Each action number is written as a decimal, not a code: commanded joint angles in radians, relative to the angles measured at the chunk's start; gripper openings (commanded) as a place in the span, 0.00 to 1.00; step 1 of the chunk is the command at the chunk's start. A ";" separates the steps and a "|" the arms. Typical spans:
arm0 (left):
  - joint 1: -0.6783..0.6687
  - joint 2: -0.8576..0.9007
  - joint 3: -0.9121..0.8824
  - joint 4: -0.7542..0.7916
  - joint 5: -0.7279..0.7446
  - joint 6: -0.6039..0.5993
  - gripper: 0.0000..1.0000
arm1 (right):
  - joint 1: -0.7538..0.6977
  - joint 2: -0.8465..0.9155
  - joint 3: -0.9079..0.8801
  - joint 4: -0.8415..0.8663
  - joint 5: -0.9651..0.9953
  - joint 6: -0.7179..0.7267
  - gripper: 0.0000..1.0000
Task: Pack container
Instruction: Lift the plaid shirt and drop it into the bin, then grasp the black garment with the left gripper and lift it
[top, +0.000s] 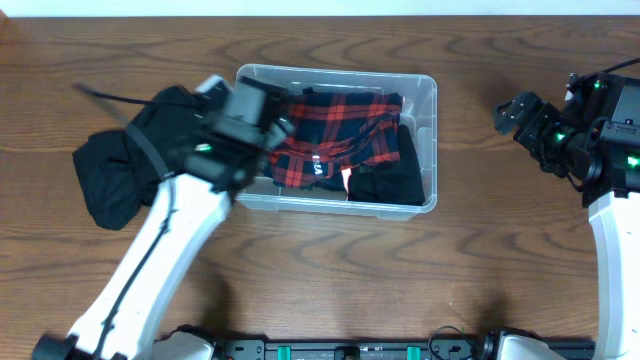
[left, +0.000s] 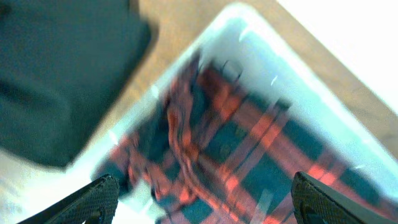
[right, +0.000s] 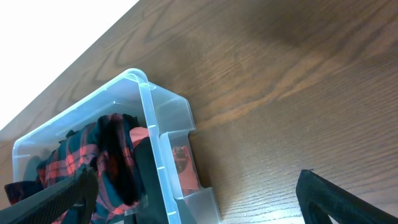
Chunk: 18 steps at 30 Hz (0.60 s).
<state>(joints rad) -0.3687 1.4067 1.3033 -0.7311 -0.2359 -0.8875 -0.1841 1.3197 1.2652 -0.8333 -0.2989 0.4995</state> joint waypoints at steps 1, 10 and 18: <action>0.094 -0.069 0.010 0.026 0.122 0.241 0.86 | -0.005 0.001 0.000 -0.001 -0.005 -0.007 0.99; 0.608 -0.028 0.010 -0.175 0.269 0.301 0.99 | -0.005 0.001 0.000 -0.001 -0.005 -0.007 0.99; 1.006 0.215 0.010 -0.188 0.544 0.454 0.98 | -0.005 0.001 0.000 -0.001 -0.005 -0.007 0.99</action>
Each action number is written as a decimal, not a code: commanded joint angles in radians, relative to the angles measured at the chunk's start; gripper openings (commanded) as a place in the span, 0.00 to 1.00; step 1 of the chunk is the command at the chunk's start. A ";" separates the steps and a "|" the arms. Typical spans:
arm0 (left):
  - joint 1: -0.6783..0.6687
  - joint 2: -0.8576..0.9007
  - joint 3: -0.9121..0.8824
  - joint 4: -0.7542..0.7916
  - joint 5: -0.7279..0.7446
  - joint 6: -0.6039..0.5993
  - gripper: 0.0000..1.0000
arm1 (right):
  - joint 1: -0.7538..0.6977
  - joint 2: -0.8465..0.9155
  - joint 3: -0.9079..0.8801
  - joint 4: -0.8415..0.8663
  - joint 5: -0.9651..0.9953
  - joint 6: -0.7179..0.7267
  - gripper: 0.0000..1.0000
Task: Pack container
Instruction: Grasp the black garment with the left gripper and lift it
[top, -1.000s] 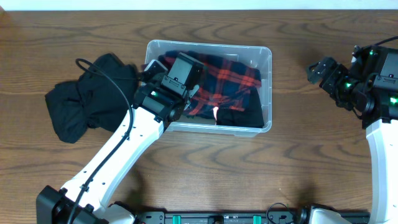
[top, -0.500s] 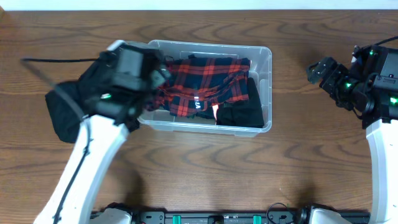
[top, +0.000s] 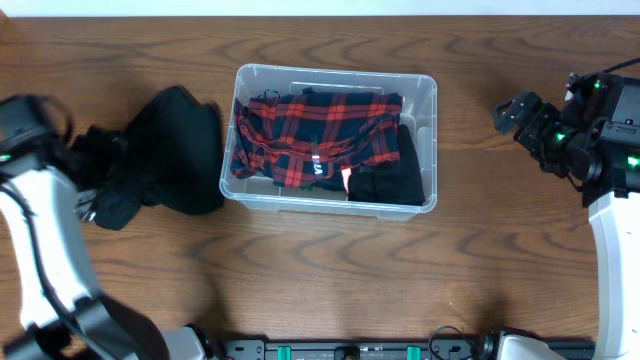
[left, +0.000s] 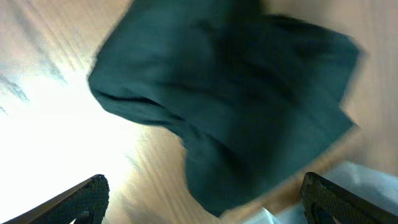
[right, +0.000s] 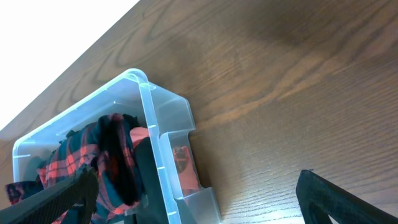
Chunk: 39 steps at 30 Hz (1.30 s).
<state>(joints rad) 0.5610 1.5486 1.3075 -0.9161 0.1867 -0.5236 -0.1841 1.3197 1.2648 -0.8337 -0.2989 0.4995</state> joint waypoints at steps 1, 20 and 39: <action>0.110 0.111 0.005 0.003 0.121 0.102 0.98 | -0.005 0.001 0.000 -0.001 -0.005 -0.007 0.99; 0.245 0.545 0.005 0.230 0.403 0.380 0.85 | -0.005 0.001 0.000 0.000 -0.005 -0.007 0.99; 0.207 -0.224 0.053 0.011 0.814 0.397 0.06 | -0.005 0.001 0.000 -0.001 -0.005 -0.007 0.99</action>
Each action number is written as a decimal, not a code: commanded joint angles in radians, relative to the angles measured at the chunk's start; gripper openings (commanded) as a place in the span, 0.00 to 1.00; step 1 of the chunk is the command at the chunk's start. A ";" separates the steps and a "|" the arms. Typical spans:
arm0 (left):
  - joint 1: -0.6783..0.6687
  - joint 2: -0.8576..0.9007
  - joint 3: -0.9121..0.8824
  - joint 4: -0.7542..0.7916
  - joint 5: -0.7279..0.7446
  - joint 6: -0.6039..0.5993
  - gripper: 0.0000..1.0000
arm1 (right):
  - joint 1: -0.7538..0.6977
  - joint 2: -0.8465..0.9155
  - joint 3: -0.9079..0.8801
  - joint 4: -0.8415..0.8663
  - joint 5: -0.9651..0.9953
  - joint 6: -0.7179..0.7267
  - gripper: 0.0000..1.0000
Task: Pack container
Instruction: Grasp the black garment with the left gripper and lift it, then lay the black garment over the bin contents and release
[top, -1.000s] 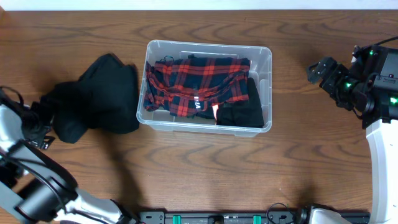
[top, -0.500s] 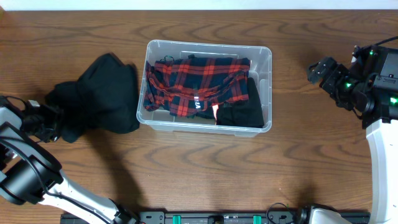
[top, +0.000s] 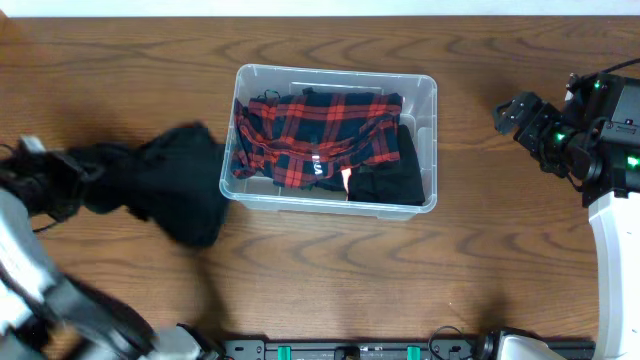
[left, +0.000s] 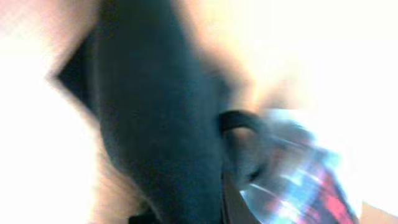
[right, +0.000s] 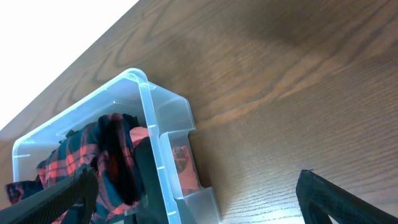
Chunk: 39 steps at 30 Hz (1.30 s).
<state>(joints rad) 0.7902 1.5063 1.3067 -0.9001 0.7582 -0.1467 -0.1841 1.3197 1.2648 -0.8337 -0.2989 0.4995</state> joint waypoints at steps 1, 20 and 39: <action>-0.035 -0.235 0.069 -0.004 0.282 0.007 0.06 | -0.005 0.001 0.000 0.000 -0.005 -0.007 0.99; -1.056 -0.402 0.144 0.577 -0.198 -0.441 0.06 | -0.005 0.001 0.000 0.000 -0.005 -0.007 0.99; -1.385 0.021 0.142 0.606 -0.775 -0.457 0.06 | -0.005 0.001 0.000 -0.001 -0.005 -0.007 0.99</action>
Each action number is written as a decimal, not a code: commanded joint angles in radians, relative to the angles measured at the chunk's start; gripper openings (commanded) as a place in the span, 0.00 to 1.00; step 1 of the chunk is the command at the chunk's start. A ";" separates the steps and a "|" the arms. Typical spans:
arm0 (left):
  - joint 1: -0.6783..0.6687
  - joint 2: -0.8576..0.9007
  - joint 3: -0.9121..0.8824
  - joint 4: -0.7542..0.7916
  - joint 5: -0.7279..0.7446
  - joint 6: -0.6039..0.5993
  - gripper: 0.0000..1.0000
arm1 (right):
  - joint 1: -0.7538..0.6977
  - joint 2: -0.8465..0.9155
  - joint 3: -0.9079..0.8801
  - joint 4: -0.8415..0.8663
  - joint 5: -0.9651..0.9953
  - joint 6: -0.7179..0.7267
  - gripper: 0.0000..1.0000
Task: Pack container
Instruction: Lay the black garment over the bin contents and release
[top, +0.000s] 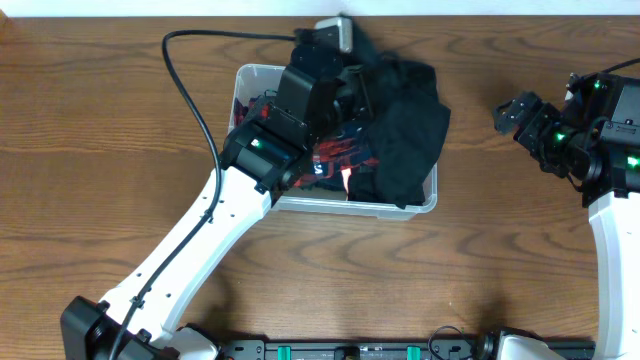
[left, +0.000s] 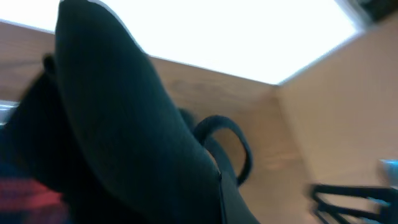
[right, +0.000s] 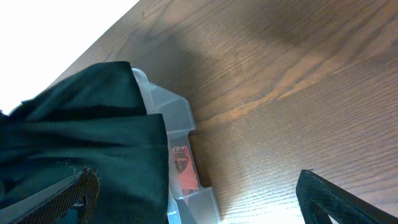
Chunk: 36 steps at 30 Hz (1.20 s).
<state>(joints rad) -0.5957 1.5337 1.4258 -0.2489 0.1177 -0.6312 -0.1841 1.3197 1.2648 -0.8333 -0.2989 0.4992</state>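
Observation:
The clear plastic container (top: 425, 205) stands mid-table with a red plaid garment (top: 335, 150) inside. My left gripper (top: 360, 85) reaches over its back edge, shut on a black garment (top: 405, 140). The garment drapes over the container's right half and far rim. It fills the left wrist view (left: 124, 143) and hides the fingers there. My right gripper (top: 508, 113) hovers open to the right of the container with nothing in it. In its wrist view the right gripper (right: 199, 180) looks at the container's corner (right: 186, 124) and the black garment (right: 81, 130).
A black cable (top: 200, 60) runs from the left arm across the wood table (top: 100, 150) left of the container. The table's back edge and a white wall lie just behind the container. An orange-red label (right: 180, 165) shows through the container's end wall.
My left gripper was at the table's far left holding the black garment beside the container. Now it is over the container's back right and the garment drapes across the right half. The right arm is unmoved.
First my left arm was over the container's left end, with the black garment lying on the table to the left. Then the gripper was open above that garment at the far left. Later it held the garment there, and now holds it over the container.

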 joint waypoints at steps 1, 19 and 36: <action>0.001 -0.005 0.022 -0.095 -0.173 0.035 0.06 | -0.005 0.001 0.000 -0.001 -0.005 -0.006 0.99; 0.026 -0.092 0.024 -0.655 -0.537 0.068 0.94 | -0.005 0.001 0.000 -0.001 -0.005 -0.006 0.99; 0.030 0.095 0.029 -0.439 -0.221 0.526 0.65 | -0.005 0.001 0.000 -0.001 -0.005 -0.006 0.99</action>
<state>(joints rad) -0.5682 1.4811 1.4715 -0.6685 -0.1356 -0.1936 -0.1841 1.3197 1.2633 -0.8337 -0.2989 0.4995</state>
